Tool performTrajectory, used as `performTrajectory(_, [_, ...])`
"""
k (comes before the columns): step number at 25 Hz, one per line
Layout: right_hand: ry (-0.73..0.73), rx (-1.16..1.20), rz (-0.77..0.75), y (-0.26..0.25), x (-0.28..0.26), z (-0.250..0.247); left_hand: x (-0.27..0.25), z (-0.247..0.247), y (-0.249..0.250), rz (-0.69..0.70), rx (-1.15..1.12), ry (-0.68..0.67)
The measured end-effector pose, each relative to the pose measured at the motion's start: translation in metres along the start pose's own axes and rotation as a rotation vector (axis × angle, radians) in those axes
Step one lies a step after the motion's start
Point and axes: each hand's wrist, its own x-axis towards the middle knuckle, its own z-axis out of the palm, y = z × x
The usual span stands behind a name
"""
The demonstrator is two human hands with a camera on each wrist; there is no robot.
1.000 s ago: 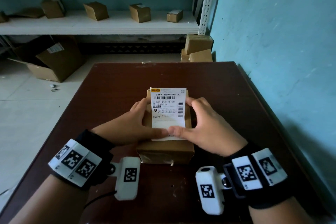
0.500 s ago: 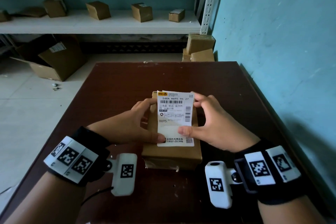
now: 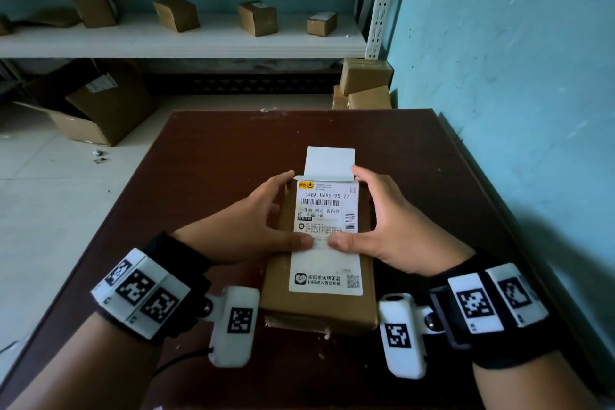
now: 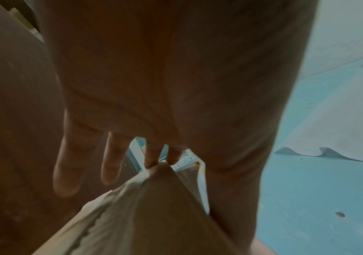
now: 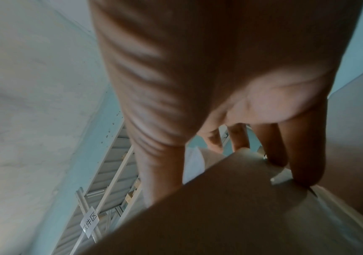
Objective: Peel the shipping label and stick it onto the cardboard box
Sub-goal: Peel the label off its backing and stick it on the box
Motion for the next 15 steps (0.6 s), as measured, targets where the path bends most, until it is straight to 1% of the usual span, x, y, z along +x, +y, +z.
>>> performTrajectory(4, [-0.015, 0.056, 0.001, 0.0022, 0.0013, -0.0003, 0.0009, -0.0012, -0.0016, -0.018, -0.108, -0.046])
performTrajectory(8, [-0.05, 0.09, -0.004, 0.0041, -0.0001, -0.0013, 0.0003, -0.0039, -0.0025, -0.02, -0.147, -0.062])
performTrajectory(15, [-0.066, 0.058, -0.049, 0.009, 0.002, 0.002, -0.0025, -0.0057, 0.0039, -0.006, 0.001, -0.077])
